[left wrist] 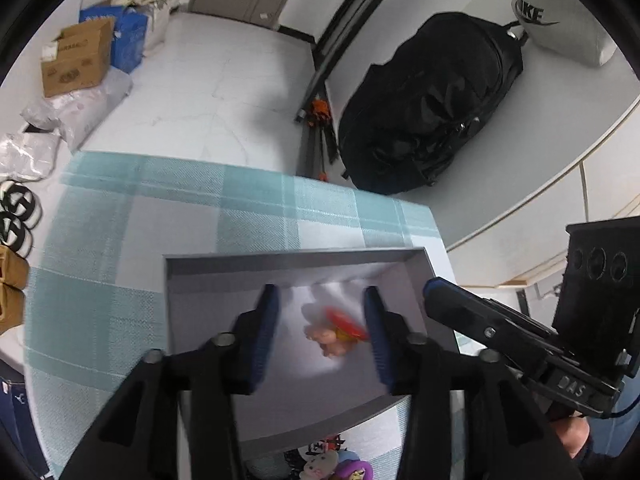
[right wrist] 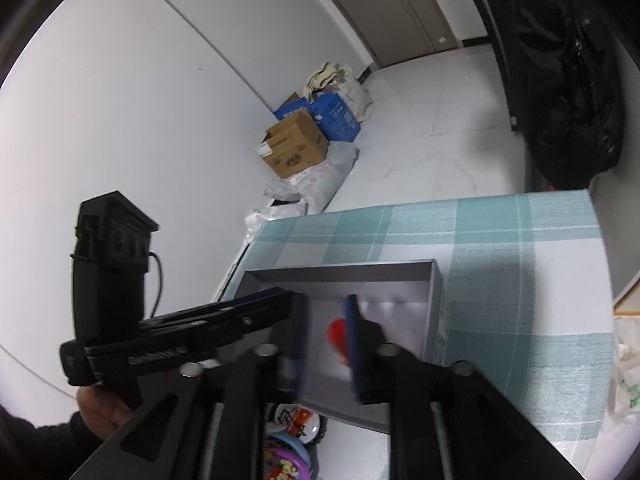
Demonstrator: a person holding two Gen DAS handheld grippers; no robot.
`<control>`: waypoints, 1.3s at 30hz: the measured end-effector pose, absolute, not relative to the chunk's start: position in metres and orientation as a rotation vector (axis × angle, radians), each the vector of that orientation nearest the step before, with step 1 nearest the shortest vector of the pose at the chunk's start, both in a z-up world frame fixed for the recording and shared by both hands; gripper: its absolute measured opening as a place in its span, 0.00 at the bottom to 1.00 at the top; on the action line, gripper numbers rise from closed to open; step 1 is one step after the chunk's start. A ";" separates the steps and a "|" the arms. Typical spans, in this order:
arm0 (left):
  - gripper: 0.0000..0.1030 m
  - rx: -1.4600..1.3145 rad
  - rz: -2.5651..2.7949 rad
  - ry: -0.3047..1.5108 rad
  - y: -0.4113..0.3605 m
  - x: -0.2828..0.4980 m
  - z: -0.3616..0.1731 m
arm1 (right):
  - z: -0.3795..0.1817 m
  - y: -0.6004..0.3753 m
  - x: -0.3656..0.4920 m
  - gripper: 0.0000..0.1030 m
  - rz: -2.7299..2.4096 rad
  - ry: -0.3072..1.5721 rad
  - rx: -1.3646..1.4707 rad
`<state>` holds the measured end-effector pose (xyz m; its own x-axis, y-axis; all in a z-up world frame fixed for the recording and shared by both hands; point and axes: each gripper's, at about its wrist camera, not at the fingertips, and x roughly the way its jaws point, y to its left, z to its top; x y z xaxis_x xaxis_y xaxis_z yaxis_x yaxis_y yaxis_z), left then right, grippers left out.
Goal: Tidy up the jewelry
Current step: 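Carry both items into the silver box and open both tools, then withdraw both tools back toward the jewelry pile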
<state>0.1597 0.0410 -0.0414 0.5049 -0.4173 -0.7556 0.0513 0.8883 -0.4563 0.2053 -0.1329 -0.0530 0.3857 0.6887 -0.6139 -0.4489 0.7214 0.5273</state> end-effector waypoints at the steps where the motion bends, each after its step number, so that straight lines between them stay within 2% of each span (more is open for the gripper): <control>1: 0.47 -0.401 -0.288 0.996 0.041 0.158 -0.039 | -0.052 -0.133 0.205 0.31 0.738 0.916 0.299; 4: 0.48 -0.398 -0.288 0.985 0.040 0.156 -0.034 | -0.049 -0.138 0.203 0.33 0.733 0.900 0.323; 8: 0.48 -0.392 -0.297 0.960 0.037 0.149 -0.027 | -0.045 -0.143 0.199 0.50 0.707 0.885 0.328; 12: 0.48 -0.366 -0.286 0.946 0.034 0.139 -0.024 | -0.039 -0.145 0.191 0.53 0.699 0.860 0.324; 17: 0.48 -0.322 -0.270 0.924 0.034 0.121 -0.022 | -0.033 -0.149 0.177 0.65 0.685 0.826 0.318; 24: 0.50 -0.269 -0.241 0.888 0.029 0.090 -0.015 | -0.028 -0.148 0.152 0.74 0.667 0.805 0.259; 27: 0.61 -0.243 -0.226 0.875 0.028 0.077 -0.012 | -0.026 -0.148 0.141 0.78 0.659 0.798 0.237; 28: 0.62 -0.242 -0.228 0.869 0.028 0.072 -0.012 | -0.025 -0.149 0.137 0.79 0.654 0.795 0.228; 39: 0.63 -0.229 -0.268 0.951 0.013 0.040 -0.037 | -0.030 -0.150 0.110 0.93 0.607 0.813 0.154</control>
<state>0.0396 0.0134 -0.0366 0.5525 -0.3241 -0.7679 0.1244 0.9430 -0.3086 0.1102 -0.1496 -0.0295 0.5290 0.5632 -0.6348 -0.4485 0.8206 0.3543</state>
